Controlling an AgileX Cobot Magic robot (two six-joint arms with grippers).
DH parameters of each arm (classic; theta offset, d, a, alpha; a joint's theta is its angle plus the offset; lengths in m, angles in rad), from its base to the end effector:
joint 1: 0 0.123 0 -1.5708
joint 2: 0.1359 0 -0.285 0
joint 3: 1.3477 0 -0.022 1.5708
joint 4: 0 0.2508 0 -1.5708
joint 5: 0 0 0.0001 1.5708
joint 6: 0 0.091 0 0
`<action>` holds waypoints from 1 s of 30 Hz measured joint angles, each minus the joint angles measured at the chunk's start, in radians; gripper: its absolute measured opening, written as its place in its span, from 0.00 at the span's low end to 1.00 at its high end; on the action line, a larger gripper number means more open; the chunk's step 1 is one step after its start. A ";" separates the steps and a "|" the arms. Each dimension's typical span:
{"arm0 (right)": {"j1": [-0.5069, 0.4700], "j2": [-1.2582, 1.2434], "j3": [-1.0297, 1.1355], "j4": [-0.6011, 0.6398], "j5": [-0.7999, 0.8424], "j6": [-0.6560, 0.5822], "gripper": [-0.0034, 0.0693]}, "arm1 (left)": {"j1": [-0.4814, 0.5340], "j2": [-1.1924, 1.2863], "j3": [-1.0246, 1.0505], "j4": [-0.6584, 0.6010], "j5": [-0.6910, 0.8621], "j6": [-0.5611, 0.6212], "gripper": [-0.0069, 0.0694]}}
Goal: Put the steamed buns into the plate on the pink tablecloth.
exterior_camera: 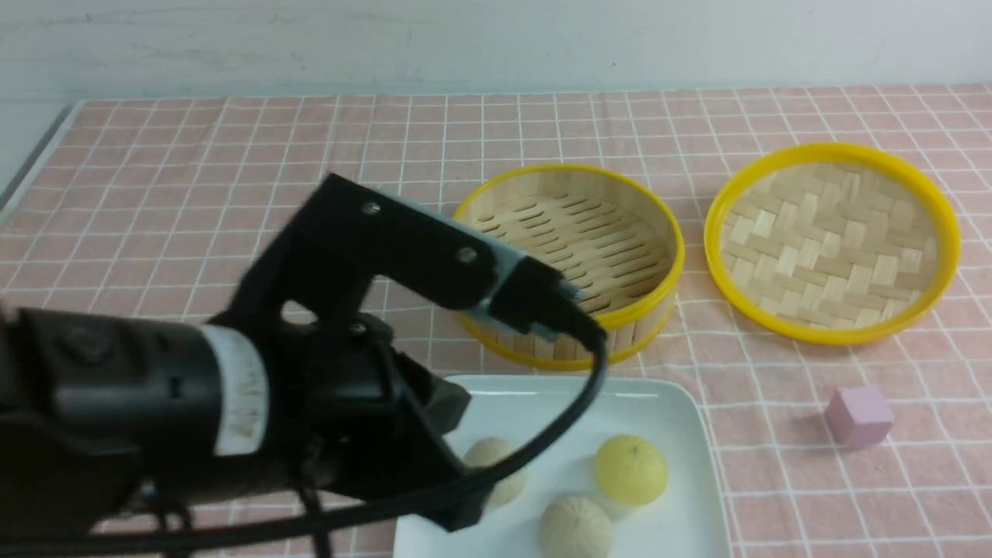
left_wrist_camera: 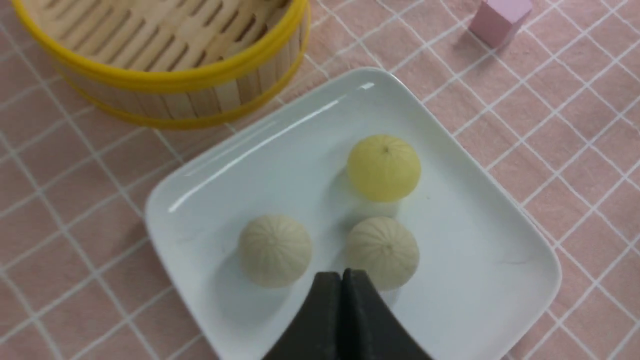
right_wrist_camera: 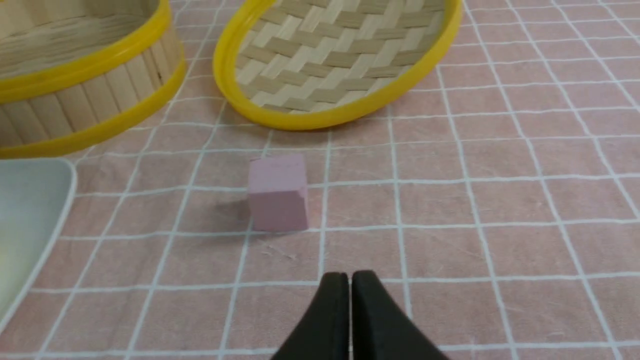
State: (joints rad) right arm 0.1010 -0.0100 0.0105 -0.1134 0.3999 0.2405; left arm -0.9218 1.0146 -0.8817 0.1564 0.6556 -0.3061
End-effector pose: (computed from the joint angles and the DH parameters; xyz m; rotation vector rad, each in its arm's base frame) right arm 0.0519 0.0012 0.1745 0.0632 1.8821 0.1211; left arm 0.1306 -0.1579 0.3356 0.7863 2.1693 -0.4724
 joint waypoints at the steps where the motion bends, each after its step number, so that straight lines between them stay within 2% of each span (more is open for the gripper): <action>1: -0.014 0.000 0.000 0.000 -0.001 0.000 0.09 | 0.000 -0.041 0.000 0.017 0.035 0.000 0.10; 6: -0.036 0.000 0.000 0.000 -0.003 0.000 0.09 | 0.000 -0.191 0.000 0.071 0.184 -0.009 0.10; 8: -0.037 0.000 0.000 0.000 -0.003 0.000 0.09 | 0.000 -0.269 0.005 0.087 0.253 -0.046 0.10; 13: -0.037 0.000 0.000 0.000 -0.003 0.000 0.09 | 0.000 -0.418 0.063 0.109 0.289 -0.116 0.10; 15: -0.037 0.000 0.000 0.000 -0.003 0.000 0.09 | 0.000 -0.465 0.092 0.121 0.270 -0.139 0.10; 18: -0.037 0.000 0.000 0.000 -0.003 0.000 0.09 | 0.000 -0.564 0.161 0.172 0.152 -0.235 0.10; 21: -0.037 0.000 0.000 0.000 -0.003 0.000 0.10 | 0.000 -0.610 0.223 0.200 -0.023 -0.397 0.10; 24: -0.037 0.000 0.000 0.000 -0.003 0.000 0.10 | 0.000 -0.616 0.262 0.214 -0.111 -0.516 0.11; 30: -0.037 0.000 0.000 0.001 -0.003 0.000 0.12 | 0.000 -0.616 0.281 0.227 -0.091 -0.577 0.11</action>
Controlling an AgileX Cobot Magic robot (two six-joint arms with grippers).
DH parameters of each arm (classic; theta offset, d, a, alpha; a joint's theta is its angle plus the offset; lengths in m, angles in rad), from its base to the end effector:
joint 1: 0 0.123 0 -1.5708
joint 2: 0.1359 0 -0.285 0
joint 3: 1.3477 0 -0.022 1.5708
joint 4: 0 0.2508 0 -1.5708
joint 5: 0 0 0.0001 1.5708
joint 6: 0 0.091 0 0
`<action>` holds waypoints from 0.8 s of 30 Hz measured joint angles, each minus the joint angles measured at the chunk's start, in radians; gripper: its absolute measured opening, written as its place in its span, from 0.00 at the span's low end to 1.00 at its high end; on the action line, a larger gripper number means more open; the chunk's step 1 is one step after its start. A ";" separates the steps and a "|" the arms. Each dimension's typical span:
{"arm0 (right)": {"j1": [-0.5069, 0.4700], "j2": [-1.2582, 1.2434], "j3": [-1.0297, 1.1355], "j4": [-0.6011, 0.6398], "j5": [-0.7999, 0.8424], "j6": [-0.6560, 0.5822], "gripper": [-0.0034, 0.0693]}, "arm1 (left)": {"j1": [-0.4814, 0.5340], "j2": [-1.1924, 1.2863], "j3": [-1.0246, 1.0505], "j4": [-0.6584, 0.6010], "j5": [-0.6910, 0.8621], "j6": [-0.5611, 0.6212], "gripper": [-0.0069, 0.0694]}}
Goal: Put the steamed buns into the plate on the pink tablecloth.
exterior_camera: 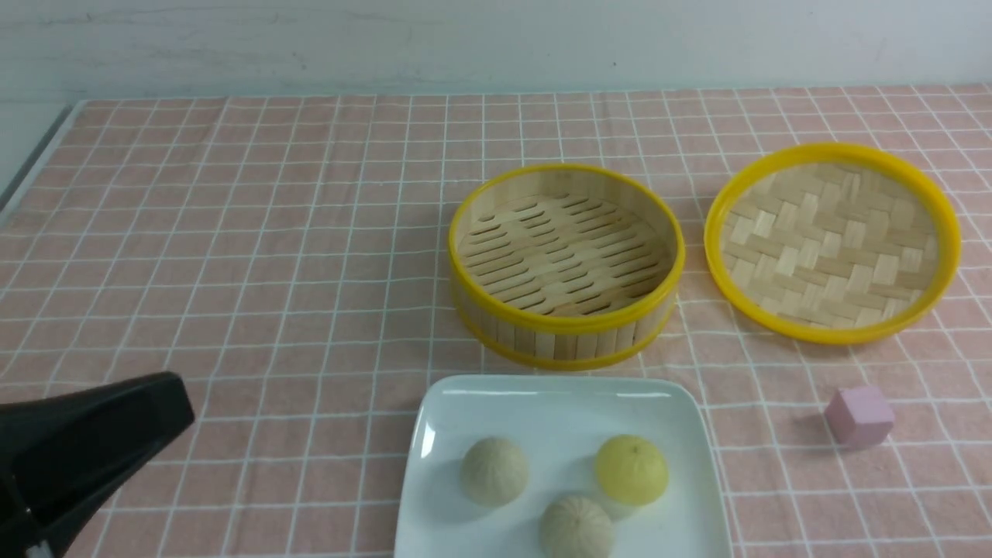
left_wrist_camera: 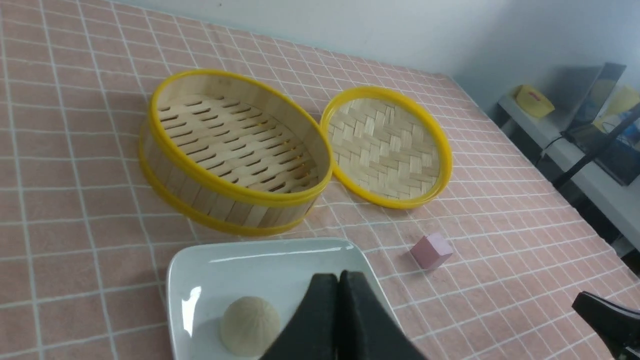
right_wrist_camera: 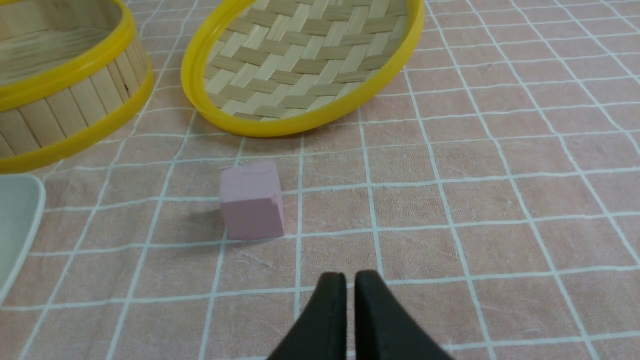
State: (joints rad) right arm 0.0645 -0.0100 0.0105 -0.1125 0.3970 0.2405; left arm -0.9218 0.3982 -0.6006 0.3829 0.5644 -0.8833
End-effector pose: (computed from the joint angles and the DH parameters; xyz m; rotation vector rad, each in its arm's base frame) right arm 0.0520 -0.0006 0.1748 0.0976 1.8772 0.0974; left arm 0.0600 -0.0490 0.3394 0.1972 1.8837 -0.8552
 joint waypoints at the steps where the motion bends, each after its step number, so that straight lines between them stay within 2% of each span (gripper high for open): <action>1: 0.000 0.000 0.000 0.000 0.000 0.000 0.12 | 0.000 0.000 0.000 0.001 0.005 0.000 0.12; 11: 0.000 0.000 0.001 0.000 -0.001 0.000 0.13 | 0.000 0.000 0.002 0.002 0.105 0.008 0.12; 14: 0.000 0.000 0.001 0.000 -0.001 0.000 0.13 | 0.036 -0.008 0.028 -0.009 0.079 0.068 0.13; 18: 0.000 0.000 0.001 0.000 -0.001 0.000 0.13 | 0.153 -0.032 0.094 -0.085 -0.026 0.185 0.13; 20: 0.000 0.000 0.001 0.000 -0.001 0.000 0.13 | 0.288 -0.059 0.166 -0.174 -0.103 0.329 0.14; 21: 0.000 0.000 0.001 0.000 -0.001 0.000 0.13 | 0.288 -0.061 0.172 -0.182 -0.108 0.341 0.14; 22: 0.000 0.000 0.001 0.000 -0.001 0.000 0.13 | 0.405 -0.084 0.230 -0.259 -0.142 0.450 0.14; 23: 0.000 0.000 0.001 0.000 -0.001 0.000 0.13 | 0.465 -0.099 0.262 -0.300 -0.152 0.505 0.14; 24: 0.000 0.000 0.001 0.000 -0.001 0.000 0.13 | 0.465 -0.102 0.269 -0.307 -0.154 0.516 0.14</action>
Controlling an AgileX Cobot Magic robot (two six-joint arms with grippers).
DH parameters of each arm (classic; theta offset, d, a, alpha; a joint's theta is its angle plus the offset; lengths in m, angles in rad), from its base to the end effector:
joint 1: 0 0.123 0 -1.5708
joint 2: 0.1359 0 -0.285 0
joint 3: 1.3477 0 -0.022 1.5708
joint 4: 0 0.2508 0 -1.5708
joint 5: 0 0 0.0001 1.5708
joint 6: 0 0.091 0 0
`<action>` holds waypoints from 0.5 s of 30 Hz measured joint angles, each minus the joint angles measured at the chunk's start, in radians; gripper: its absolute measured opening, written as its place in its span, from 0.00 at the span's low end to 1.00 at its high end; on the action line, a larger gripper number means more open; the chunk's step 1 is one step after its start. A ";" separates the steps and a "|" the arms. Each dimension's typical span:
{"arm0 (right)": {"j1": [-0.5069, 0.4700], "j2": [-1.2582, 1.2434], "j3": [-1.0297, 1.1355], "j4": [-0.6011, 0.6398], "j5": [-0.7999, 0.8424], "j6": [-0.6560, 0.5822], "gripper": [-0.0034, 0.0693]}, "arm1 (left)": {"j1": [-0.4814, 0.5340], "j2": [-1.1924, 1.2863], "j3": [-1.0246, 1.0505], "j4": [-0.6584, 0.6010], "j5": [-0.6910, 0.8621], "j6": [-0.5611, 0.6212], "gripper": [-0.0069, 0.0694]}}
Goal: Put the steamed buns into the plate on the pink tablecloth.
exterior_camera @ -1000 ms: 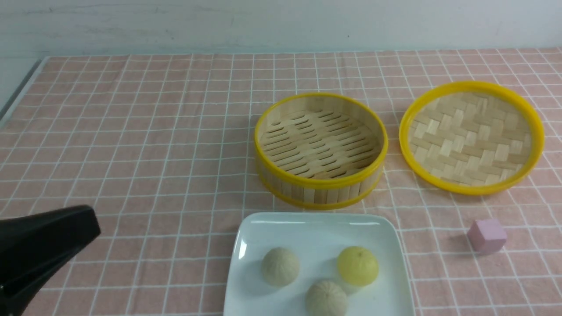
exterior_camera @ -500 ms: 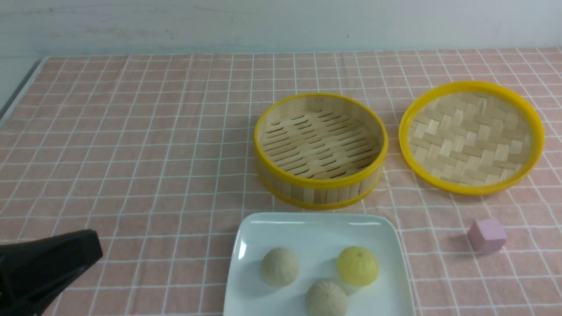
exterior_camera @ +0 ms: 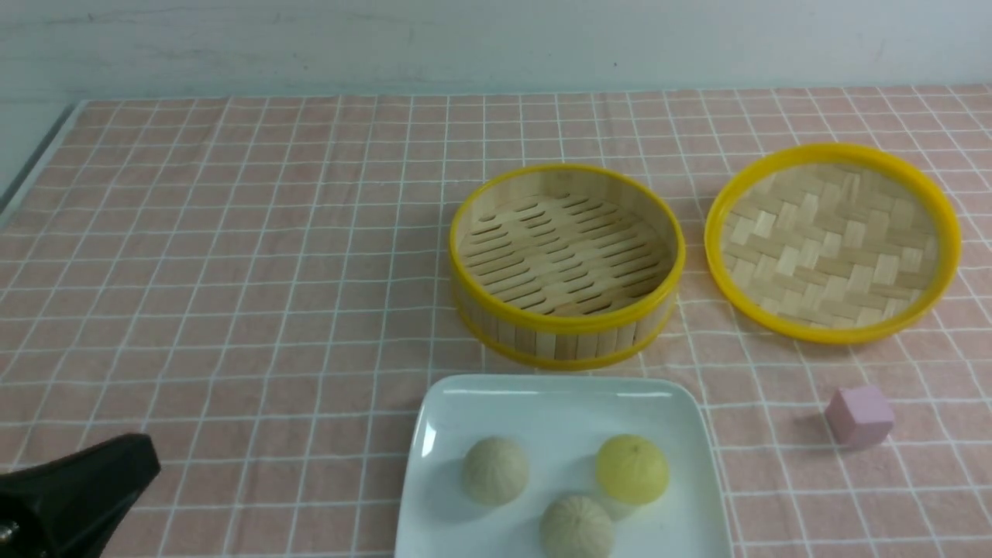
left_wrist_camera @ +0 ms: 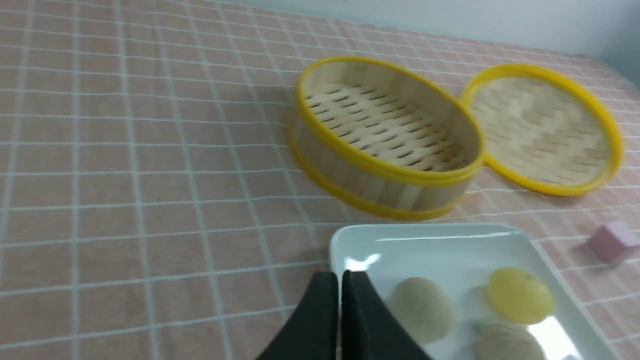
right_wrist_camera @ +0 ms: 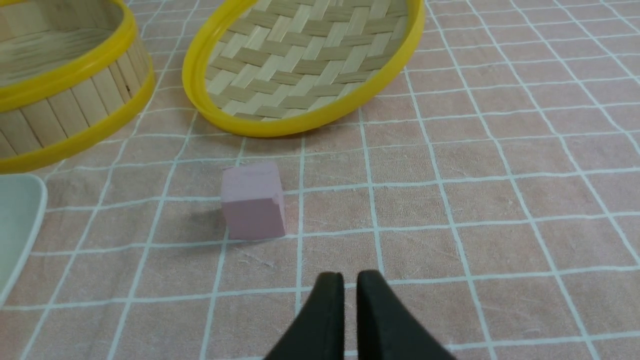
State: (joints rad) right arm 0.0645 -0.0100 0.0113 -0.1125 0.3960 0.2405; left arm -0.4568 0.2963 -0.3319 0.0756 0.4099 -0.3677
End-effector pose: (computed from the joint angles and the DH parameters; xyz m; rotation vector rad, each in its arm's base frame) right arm 0.0520 -0.0006 0.1746 0.0975 1.8770 0.0975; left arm 0.0682 -0.0305 0.2692 0.1281 1.8818 -0.4939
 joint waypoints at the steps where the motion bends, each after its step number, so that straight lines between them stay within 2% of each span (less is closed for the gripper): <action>1: 0.000 0.000 0.000 0.000 0.000 0.000 0.14 | 0.093 -0.025 0.044 -0.044 -0.008 0.064 0.14; 3: 0.000 0.000 0.000 0.000 0.000 0.000 0.14 | 0.197 -0.067 0.101 -0.076 -0.012 0.120 0.15; 4: 0.000 0.000 0.000 0.000 0.000 0.000 0.14 | 0.216 -0.070 0.111 -0.081 -0.012 0.123 0.15; 7: 0.000 0.000 0.000 0.000 0.000 0.000 0.14 | 0.359 -0.124 0.195 -0.076 -0.015 0.149 0.15; 11: 0.000 0.000 0.000 0.000 0.000 0.000 0.14 | 0.425 -0.196 0.267 -0.013 -0.015 0.145 0.15; 15: 0.000 0.000 0.000 0.000 0.000 0.000 0.15 | 0.433 -0.266 0.334 0.025 -0.018 0.145 0.16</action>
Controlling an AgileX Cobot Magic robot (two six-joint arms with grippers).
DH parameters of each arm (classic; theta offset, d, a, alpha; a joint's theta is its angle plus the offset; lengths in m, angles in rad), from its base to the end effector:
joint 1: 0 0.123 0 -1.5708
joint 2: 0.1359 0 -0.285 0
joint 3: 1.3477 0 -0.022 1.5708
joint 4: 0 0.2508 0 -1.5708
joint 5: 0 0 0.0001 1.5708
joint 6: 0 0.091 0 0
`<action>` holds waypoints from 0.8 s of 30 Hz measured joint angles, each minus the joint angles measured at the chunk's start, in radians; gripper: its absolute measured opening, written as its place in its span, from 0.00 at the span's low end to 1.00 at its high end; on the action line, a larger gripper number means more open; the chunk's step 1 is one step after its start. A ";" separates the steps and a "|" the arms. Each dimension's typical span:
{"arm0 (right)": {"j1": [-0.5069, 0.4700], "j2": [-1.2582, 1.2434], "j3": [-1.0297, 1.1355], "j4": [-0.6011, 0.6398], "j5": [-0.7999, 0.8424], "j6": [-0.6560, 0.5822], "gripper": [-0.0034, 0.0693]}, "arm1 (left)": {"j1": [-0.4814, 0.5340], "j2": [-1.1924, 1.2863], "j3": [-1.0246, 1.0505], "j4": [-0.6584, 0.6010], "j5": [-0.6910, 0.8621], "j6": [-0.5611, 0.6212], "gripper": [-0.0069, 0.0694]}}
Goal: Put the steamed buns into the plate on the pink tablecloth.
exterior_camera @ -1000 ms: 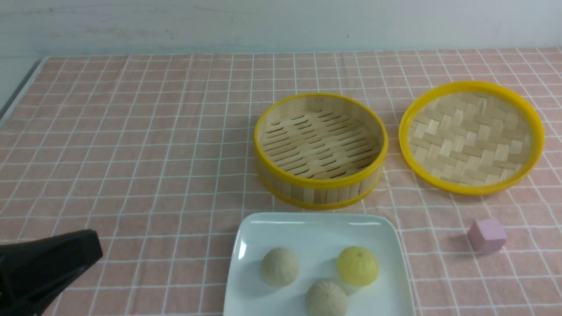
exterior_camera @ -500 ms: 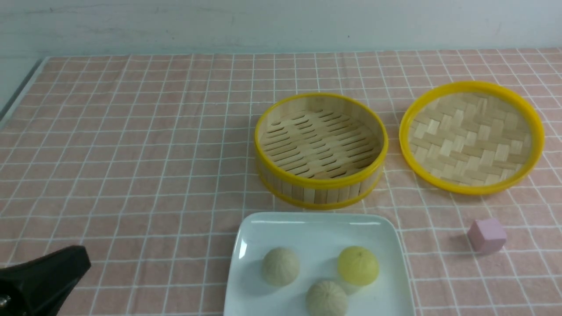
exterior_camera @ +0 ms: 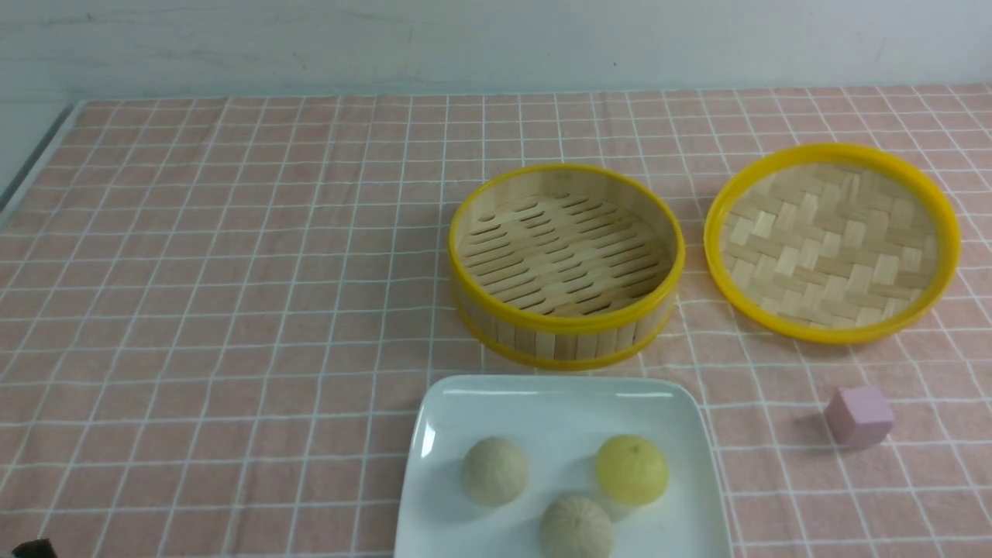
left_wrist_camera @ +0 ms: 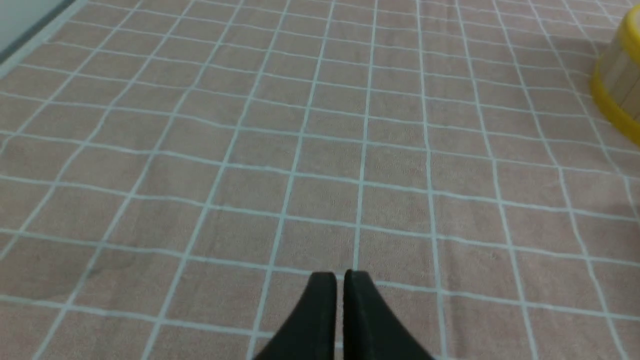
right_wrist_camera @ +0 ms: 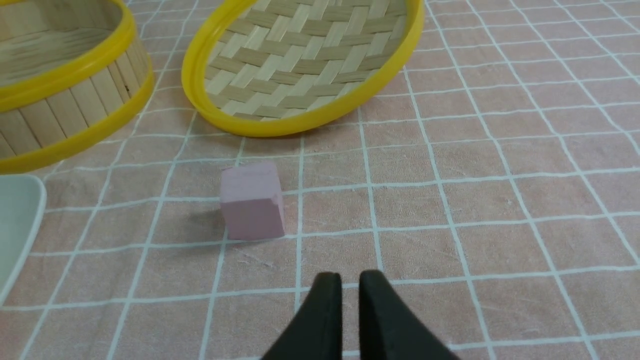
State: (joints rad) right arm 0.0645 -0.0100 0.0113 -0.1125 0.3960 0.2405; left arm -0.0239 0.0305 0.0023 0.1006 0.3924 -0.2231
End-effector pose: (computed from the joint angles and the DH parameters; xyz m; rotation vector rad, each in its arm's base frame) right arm 0.0520 -0.0006 0.1746 0.0975 1.8770 0.0975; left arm 0.0540 0.0022 0.1757 -0.1272 1.9031 -0.0676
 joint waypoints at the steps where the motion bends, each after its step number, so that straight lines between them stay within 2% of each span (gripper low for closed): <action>1: 0.000 0.000 0.000 0.000 0.000 0.000 0.15 | 0.000 -0.010 0.011 0.002 0.001 0.000 0.16; 24: 0.000 0.000 0.000 -0.001 0.000 0.000 0.19 | 0.001 -0.042 0.018 0.004 -0.008 0.000 0.19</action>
State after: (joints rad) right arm 0.0645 -0.0100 0.0113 -0.1134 0.3960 0.2405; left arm -0.0228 -0.0117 0.0203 0.1050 0.3845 -0.2234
